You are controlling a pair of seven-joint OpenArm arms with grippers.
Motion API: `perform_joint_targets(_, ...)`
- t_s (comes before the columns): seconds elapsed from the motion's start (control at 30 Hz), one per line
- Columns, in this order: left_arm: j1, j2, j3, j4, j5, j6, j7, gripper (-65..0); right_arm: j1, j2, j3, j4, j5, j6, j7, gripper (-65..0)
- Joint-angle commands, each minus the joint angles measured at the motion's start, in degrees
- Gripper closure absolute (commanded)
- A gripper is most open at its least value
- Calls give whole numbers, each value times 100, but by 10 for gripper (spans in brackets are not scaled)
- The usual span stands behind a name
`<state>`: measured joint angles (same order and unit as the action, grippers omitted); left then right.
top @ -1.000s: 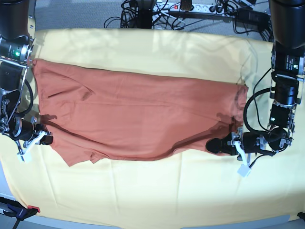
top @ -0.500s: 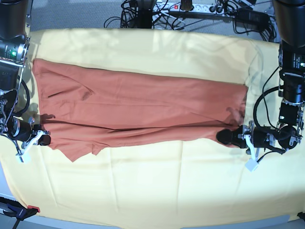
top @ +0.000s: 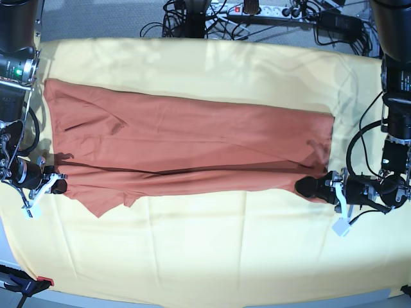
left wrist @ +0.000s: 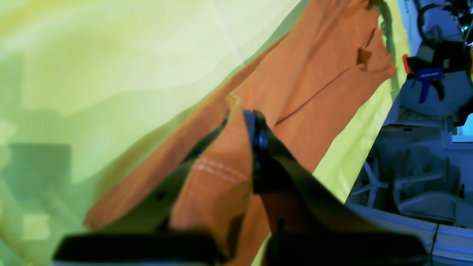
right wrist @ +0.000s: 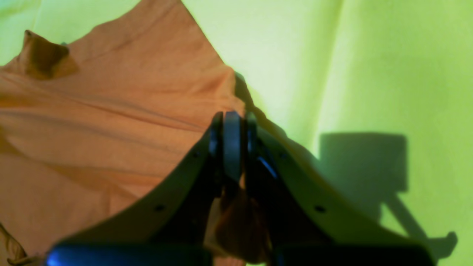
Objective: Fold the T-shirt properly
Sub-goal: 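Lift the hem and fold it over onto the collar edge with both grippers, then shift the right gripper along the folded hem and press it flat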
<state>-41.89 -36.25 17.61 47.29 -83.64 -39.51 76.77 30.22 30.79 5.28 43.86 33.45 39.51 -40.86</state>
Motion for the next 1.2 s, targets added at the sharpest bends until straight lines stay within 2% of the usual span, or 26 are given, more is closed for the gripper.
perform_joint_targets(0.0,-197,-168,-48,87,-136,-49,-31,0,184,140,22,111,52,49,219,0)
perform_joint_targets(0.17,-195,-452,-48,87,-136,-49,-485,0,205,144,22,111,0,49,378,0)
perform_joint_targets(0.27,-190,-522,-48,87,-136,-49,-468,0,203,142,22,111,59,49,376,0)
perform_joint_targets(0.5,42,-452,-48,87,-136,-49,83,0,203,144,22,111,68,49,170,0)
perform_joint_targets(0.77,192,-433,-48,87,-136,-49,85,0,205,146,22,111,133,49,-214,0)
perform_joint_targets(0.93,240,-387,-48,87,-136,-49,142,0,203,168,24,111,579,49,-885,0)
perform_joint_targets(1.17,514,-133,-48,87,-136,-49,302,0,203,179,22,111,553,49,-887,0)
